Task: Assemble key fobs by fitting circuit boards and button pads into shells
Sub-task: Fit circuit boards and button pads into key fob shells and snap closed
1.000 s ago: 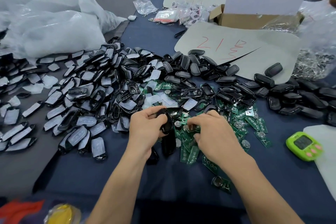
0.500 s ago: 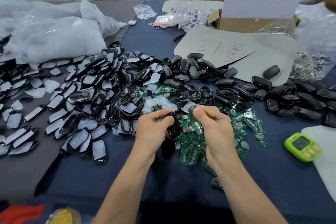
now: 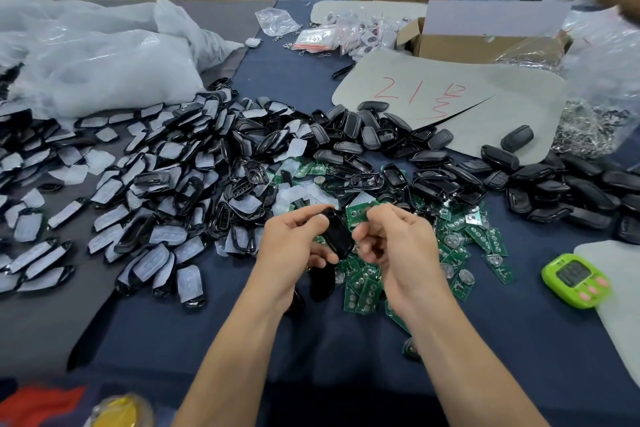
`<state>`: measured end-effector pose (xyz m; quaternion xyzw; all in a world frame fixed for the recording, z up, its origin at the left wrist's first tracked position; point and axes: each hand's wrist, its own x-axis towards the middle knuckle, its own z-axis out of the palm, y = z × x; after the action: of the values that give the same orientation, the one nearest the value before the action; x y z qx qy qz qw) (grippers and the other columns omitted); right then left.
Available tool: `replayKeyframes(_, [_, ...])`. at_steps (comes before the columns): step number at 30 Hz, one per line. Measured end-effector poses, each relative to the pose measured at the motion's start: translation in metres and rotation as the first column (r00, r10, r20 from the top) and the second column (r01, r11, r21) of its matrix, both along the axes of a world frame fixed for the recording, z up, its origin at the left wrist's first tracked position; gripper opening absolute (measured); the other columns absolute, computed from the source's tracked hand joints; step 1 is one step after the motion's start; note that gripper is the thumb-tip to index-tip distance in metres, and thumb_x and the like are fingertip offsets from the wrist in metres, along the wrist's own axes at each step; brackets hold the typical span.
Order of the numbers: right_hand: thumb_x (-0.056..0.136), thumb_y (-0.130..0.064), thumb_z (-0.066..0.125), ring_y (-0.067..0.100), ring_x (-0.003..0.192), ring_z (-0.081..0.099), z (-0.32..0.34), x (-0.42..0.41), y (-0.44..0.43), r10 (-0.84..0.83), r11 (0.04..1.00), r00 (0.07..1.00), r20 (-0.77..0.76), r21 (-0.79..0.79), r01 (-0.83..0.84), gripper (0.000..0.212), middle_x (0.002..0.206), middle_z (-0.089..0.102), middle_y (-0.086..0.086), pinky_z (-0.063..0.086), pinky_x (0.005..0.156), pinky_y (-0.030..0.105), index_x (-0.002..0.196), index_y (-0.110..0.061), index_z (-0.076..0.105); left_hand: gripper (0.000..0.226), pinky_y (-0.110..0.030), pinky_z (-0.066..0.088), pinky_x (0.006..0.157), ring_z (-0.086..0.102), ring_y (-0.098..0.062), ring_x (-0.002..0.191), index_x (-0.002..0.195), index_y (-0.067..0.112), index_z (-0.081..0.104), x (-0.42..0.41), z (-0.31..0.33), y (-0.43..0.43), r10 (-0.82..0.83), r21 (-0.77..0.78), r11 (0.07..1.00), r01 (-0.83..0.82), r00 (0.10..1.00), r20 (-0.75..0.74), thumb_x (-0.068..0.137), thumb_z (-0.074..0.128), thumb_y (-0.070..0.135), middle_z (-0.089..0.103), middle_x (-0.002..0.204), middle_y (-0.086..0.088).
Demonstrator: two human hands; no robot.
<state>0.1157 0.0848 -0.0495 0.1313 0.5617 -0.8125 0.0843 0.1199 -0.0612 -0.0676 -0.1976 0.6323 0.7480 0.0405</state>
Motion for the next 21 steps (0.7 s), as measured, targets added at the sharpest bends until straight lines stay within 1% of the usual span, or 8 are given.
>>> replayKeyframes(3, [0.096,-0.010,0.066,0.016,0.053,0.053,-0.002,-0.001,0.003,-0.013,0.995,0.999,-0.046,0.100,0.018,0.026,0.069,0.070,0.013,0.044,0.049,0.024,0.071,-0.014,0.070,0.023,-0.022,0.050,0.043,0.069,-0.022,0.052,0.107,0.017,0.076,0.001,0.002,-0.001,-0.014,0.053,0.998,0.014,1.000,-0.010,0.101,0.060,0.002,0.079,0.080,-0.005])
replayKeyframes(6, [0.094,-0.012,0.071,0.010,0.058,0.054,-0.004,-0.001,0.004,-0.049,0.979,0.995,-0.090,0.195,0.066,0.025,0.066,0.069,0.005,0.047,0.056,0.019,0.070,-0.016,0.076,0.015,-0.024,0.054,0.046,0.073,-0.023,0.056,0.111,0.013,0.069,0.002,0.003,-0.002,0.019,0.124,0.992,-0.019,1.000,0.005,0.102,0.061,0.003,0.079,0.081,-0.008])
replayKeyframes(8, [0.093,-0.009,0.072,0.010,0.055,0.054,-0.004,0.001,0.003,-0.077,0.978,0.992,-0.098,0.188,0.095,0.026,0.065,0.067,0.004,0.046,0.053,0.019,0.068,-0.016,0.076,0.013,-0.025,0.057,0.050,0.074,-0.024,0.060,0.113,0.008,0.065,0.003,0.003,-0.001,0.030,0.149,0.988,-0.032,0.999,0.014,0.102,0.060,0.004,0.079,0.082,-0.007])
replayKeyframes(11, [0.094,-0.004,0.069,0.013,0.044,0.050,-0.002,0.005,0.001,-0.161,0.982,0.982,-0.095,0.088,0.169,0.027,0.061,0.063,0.008,0.038,0.042,0.023,0.069,-0.014,0.075,0.009,-0.028,0.062,0.057,0.078,-0.025,0.069,0.107,0.007,0.065,0.004,0.004,0.001,0.022,0.163,0.986,-0.023,1.000,0.005,0.103,0.058,0.004,0.080,0.088,-0.009])
replayKeyframes(14, [0.092,0.003,0.067,0.016,0.043,0.055,0.001,0.006,-0.001,-0.220,0.974,0.968,-0.117,0.029,0.225,0.016,0.064,0.066,0.010,0.038,0.039,0.024,0.085,-0.009,0.074,0.011,-0.029,0.062,0.058,0.079,-0.026,0.075,0.100,0.010,0.062,0.006,0.007,0.005,0.012,0.165,0.986,-0.009,1.000,-0.017,0.105,0.053,0.006,0.080,0.092,-0.014])
replayKeyframes(17, [0.092,0.004,0.066,0.020,0.049,0.064,0.003,0.008,-0.003,-0.191,0.978,0.970,-0.148,0.059,0.201,0.013,0.066,0.070,0.012,0.043,0.041,0.024,0.088,-0.008,0.071,0.012,-0.031,0.062,0.061,0.079,-0.030,0.081,0.095,0.007,0.055,0.007,0.007,0.009,0.019,0.179,0.984,-0.012,0.999,-0.041,0.104,0.047,0.004,0.079,0.088,-0.011])
replayKeyframes(19, [0.092,0.003,0.065,0.023,0.050,0.066,0.004,0.009,-0.005,-0.146,0.982,0.976,-0.163,0.100,0.163,0.010,0.069,0.072,0.015,0.045,0.041,0.026,0.089,-0.007,0.069,0.011,-0.035,0.063,0.067,0.079,-0.032,0.082,0.098,0.008,0.051,0.008,0.008,0.012,0.013,0.198,0.980,-0.003,0.999,-0.050,0.103,0.044,0.003,0.077,0.091,-0.013])
replayKeyframes(21, [0.091,-0.001,0.065,0.022,0.047,0.064,0.006,0.010,-0.006,-0.110,0.977,0.976,-0.187,0.159,0.141,0.010,0.070,0.074,0.014,0.045,0.041,0.026,0.088,-0.010,0.070,0.012,-0.042,0.064,0.076,0.077,-0.031,0.079,0.101,0.008,0.052,0.008,0.009,0.015,-0.011,0.238,0.971,0.025,0.998,-0.060,0.101,0.044,0.000,0.077,0.096,-0.017])
